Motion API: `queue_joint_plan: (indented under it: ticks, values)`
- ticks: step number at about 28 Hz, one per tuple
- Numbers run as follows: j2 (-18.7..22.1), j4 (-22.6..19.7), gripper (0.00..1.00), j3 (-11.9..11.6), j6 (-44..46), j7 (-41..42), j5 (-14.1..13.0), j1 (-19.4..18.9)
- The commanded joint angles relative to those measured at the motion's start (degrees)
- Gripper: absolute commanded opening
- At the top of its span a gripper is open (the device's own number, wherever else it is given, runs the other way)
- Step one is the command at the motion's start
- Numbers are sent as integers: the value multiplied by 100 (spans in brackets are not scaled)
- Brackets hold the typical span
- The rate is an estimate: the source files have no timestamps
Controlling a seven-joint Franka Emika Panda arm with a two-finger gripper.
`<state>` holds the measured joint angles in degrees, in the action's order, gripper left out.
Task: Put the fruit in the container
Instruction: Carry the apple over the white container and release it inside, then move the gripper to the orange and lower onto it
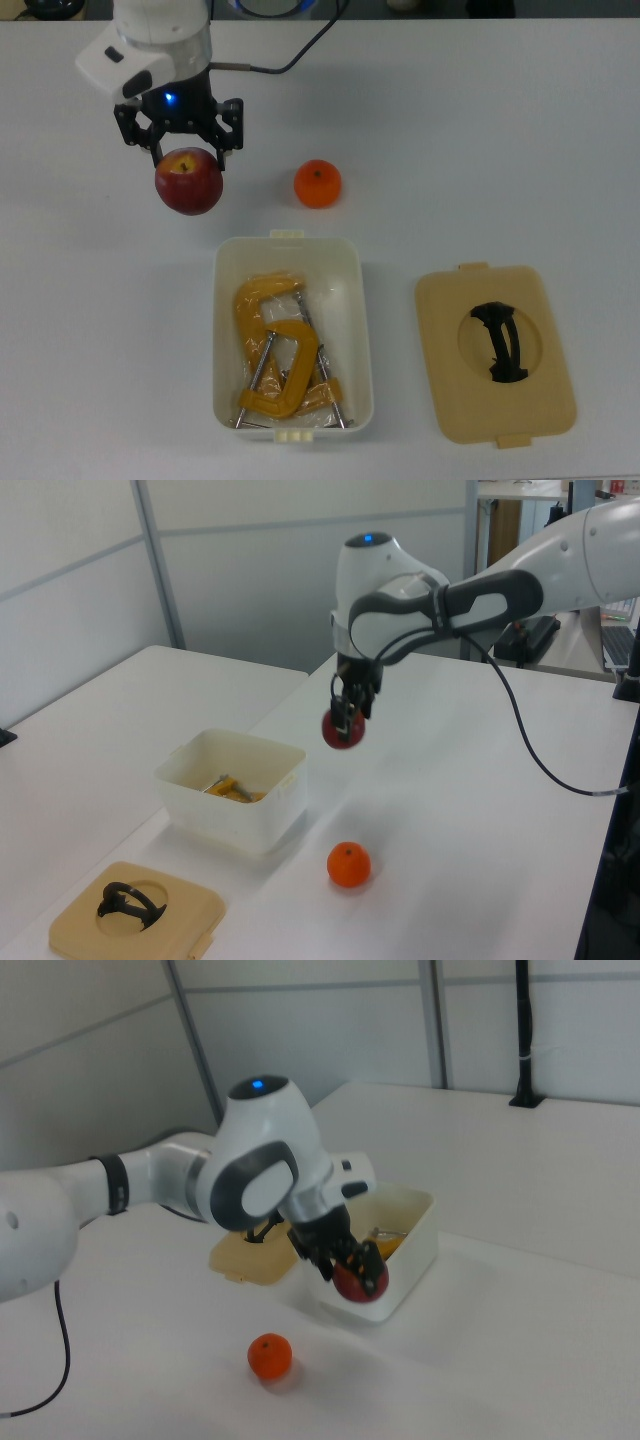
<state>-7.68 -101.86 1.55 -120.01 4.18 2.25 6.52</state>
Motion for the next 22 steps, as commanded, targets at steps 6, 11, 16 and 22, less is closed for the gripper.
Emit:
queue_joint_plan:
  ticks: [6,11,16,22]
  values:
    - [-418,377,38,407,-1644,-57,21,-134]
    - [-744,377,69,574,-2394,-66,47,-134]
    - [-735,360,100,584,-2387,-653,39,-256]
    - [-534,316,100,584,-1598,-778,30,-292]
